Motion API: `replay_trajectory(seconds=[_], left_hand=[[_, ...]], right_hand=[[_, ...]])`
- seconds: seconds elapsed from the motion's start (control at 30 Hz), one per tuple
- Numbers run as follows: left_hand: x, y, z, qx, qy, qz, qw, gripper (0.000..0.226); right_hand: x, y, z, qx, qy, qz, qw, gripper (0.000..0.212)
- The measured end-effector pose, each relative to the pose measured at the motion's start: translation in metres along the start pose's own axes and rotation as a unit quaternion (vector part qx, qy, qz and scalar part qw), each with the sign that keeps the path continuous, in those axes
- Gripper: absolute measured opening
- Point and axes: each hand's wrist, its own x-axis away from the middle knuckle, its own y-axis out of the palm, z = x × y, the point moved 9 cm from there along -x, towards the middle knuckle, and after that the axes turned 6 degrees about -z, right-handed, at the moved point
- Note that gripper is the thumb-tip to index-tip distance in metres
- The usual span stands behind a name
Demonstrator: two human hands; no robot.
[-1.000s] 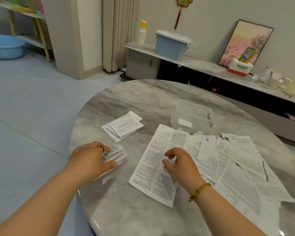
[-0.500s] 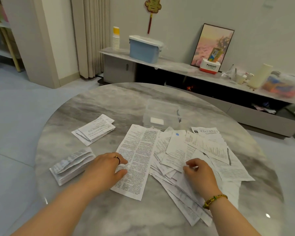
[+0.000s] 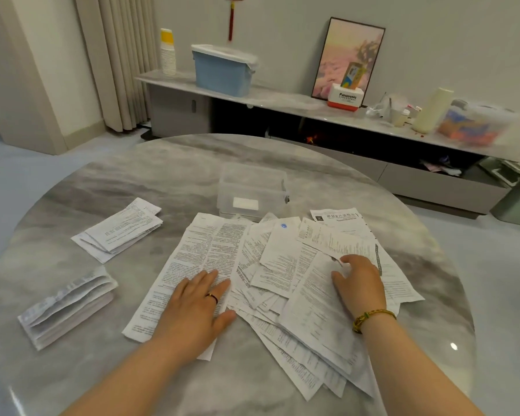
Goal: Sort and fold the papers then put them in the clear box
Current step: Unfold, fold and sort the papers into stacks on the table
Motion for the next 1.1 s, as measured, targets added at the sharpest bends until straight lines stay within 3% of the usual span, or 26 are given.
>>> replay_trajectory(seconds=[0.13, 0.23, 0.3, 0.43, 0.57, 0.73, 0.83, 0.9, 1.0, 1.1], left_hand=[[-0.005, 0.001, -0.002, -0.007, -0.012, -0.018, 1.000, 0.150], [-0.006, 0.000, -0.001, 0.000, -0.008, -0.016, 1.000, 0.120], [-0.007, 0.001, 0.000, 0.004, -0.007, -0.019, 1.000, 0.114], [-0.008, 0.000, -0.001, 0.002, -0.014, -0.027, 1.000, 0.127], [-0.007, -0.003, -0.001, 0.019, -0.019, -0.033, 0.999, 0.113], [0.004, -0.024, 0.010, 0.110, -0.005, 0.008, 0.994, 0.057], [0.018, -0.036, 0.017, 0.249, 0.013, 0.023, 0.968, 0.048], [0.028, -0.044, 0.022, 0.335, 0.021, 0.023, 0.942, 0.043], [0.034, -0.056, 0.025, 0.412, 0.029, 0.047, 0.909, 0.039], [0.044, -0.056, 0.029, 0.505, 0.026, 0.024, 0.862, 0.037]], right_hand=[[-0.022, 0.001, -0.005, 0.088, -0.040, -0.011, 0.995, 0.044], [-0.037, 0.006, -0.010, 0.141, -0.042, -0.028, 0.989, 0.039], [-0.045, 0.010, -0.010, 0.173, -0.036, -0.035, 0.984, 0.032], [-0.053, 0.010, -0.011, 0.235, -0.043, -0.001, 0.971, 0.017], [-0.052, -0.001, -0.013, 0.243, -0.057, 0.058, 0.967, 0.018], [-0.027, -0.026, -0.038, 0.209, -0.119, 0.135, 0.961, 0.026], [0.001, -0.039, -0.063, 0.160, -0.156, 0.174, 0.959, 0.019], [0.025, -0.042, -0.083, 0.136, -0.195, 0.197, 0.951, 0.004], [0.069, -0.039, -0.112, 0.108, -0.252, 0.230, 0.934, 0.026], [0.112, -0.032, -0.132, 0.096, -0.309, 0.250, 0.913, 0.012]])
